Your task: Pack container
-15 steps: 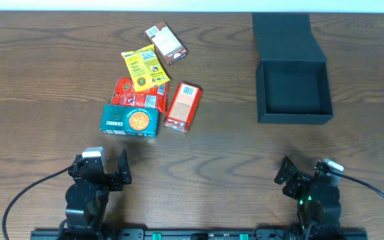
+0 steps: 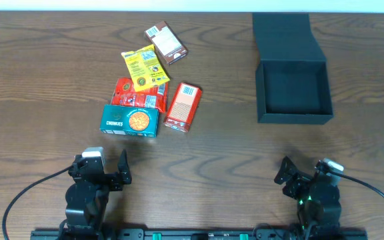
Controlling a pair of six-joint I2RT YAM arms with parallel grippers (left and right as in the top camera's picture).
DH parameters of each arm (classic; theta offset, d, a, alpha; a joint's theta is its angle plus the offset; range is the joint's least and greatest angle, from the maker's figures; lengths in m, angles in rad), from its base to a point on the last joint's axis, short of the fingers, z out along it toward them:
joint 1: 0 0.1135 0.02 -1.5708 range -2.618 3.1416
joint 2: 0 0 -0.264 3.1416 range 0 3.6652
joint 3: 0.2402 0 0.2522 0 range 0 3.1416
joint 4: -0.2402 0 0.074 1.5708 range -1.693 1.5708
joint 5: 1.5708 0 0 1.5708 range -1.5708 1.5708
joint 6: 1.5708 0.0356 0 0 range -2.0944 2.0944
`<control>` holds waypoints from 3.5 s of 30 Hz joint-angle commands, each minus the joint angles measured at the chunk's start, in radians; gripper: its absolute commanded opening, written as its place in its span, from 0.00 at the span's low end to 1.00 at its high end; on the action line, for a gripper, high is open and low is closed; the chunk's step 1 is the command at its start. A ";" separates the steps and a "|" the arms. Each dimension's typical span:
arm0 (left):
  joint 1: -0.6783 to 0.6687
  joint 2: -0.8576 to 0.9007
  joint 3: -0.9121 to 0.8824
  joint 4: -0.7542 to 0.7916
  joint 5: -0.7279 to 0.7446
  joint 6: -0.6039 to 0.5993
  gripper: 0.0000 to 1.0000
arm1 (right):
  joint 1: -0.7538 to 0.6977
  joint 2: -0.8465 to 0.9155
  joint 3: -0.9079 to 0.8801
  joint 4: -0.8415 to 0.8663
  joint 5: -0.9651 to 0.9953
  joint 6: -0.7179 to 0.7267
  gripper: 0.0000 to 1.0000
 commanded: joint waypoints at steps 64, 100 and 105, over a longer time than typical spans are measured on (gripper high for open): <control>0.004 -0.006 -0.019 0.003 -0.019 0.014 0.95 | -0.009 0.088 0.068 0.704 -0.344 0.106 0.99; 0.002 -0.006 -0.019 0.003 -0.018 0.006 0.95 | -0.008 1.828 1.195 -0.037 -0.291 -0.375 0.81; 0.002 -0.006 -0.019 0.003 -0.018 0.006 0.95 | -0.005 1.892 1.195 -0.023 -0.291 -0.375 0.34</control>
